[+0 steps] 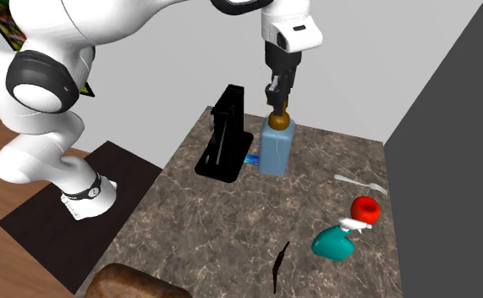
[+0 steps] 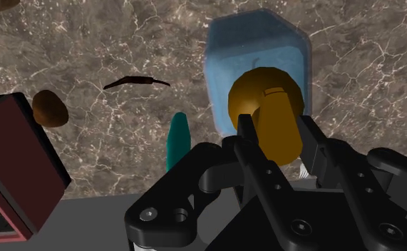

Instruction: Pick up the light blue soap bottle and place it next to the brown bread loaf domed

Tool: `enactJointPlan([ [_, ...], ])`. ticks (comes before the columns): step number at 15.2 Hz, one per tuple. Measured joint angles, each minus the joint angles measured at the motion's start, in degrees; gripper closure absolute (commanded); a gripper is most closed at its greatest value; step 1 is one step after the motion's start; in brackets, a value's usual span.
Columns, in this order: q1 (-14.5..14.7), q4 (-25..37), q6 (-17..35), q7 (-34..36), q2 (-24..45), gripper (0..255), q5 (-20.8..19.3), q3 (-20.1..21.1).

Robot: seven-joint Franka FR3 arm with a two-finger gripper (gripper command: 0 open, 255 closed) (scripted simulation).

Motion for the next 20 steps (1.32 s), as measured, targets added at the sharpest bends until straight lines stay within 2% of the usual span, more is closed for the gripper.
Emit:
enactJointPlan([
  [5,2.3,11.1,-6.7,-0.4,4.4,255,-1.6,-0.4],
  [8,-0.9,4.8,-5.5,-1.9,-0.8,255,0.3,-0.1],
  [13,-7.8,-8.1,-2.8,-7.0,-11.8,255,4.9,-0.9],
  [20,-14.6,-18.6,-3.2,-16.0,-23.6,255,10.0,-4.7],
])
